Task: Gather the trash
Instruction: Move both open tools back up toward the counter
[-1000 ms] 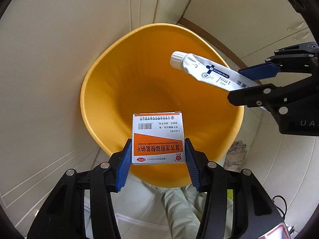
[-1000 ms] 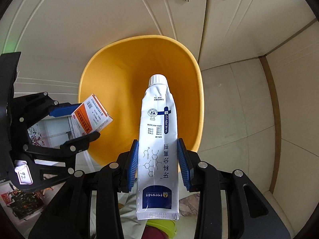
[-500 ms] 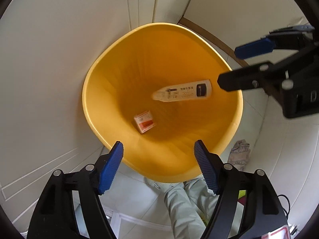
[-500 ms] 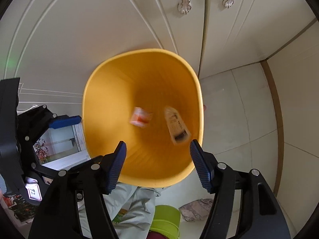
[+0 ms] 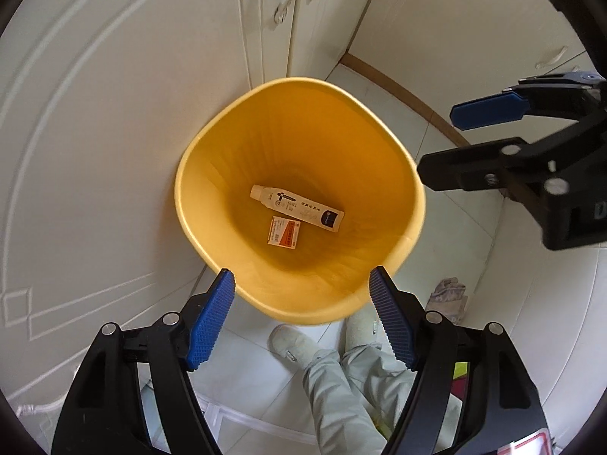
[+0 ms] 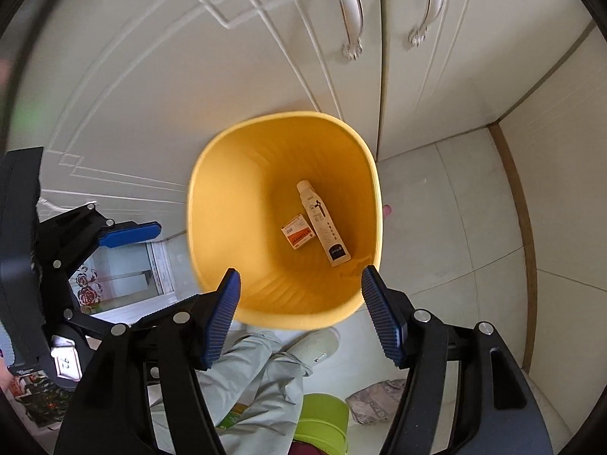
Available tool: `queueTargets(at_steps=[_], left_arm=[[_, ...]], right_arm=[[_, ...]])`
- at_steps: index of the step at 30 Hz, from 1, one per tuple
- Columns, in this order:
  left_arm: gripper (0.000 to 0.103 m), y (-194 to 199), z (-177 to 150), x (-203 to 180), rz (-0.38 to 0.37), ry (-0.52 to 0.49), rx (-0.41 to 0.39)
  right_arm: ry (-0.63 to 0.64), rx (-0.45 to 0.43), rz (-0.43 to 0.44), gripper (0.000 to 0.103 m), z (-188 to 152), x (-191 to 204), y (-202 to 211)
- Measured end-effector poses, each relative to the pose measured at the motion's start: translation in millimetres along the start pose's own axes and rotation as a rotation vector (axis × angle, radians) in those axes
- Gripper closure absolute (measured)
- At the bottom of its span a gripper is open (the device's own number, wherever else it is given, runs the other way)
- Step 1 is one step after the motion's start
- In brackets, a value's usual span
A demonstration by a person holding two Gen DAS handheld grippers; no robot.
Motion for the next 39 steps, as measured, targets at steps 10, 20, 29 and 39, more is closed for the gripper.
queueTargets(at_steps=[10, 20, 29, 39], left_arm=[[0.029, 73, -42, -12, 0.009, 0.059, -0.099], [0.028, 167, -85, -12, 0.009, 0.161, -0.255], [0.012, 248, -92, 6, 0.053, 0.275, -0.411], [0.005, 269, -53, 68, 0.099, 0.371, -0.442]], right_arm=[[0.022, -0.158, -0.061, 0.036, -56, 23, 75], [0.027, -0.317, -0.076, 0.028, -108, 38, 152], [0.011, -0.458, -0.044, 0.022, -114, 48, 214], [-0.012, -0.523, -0.079, 0.012, -55, 57, 250]])
Point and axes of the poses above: each gripper's, at about its wrist camera, not at the fingertips, and y roughly against the way its jaws point, x to its left, z to its top, the point moved 5 cm from there along -y, roughly the way its jaws point, and after that the axes turned 12 degrees about x, right-handed, at the moved point
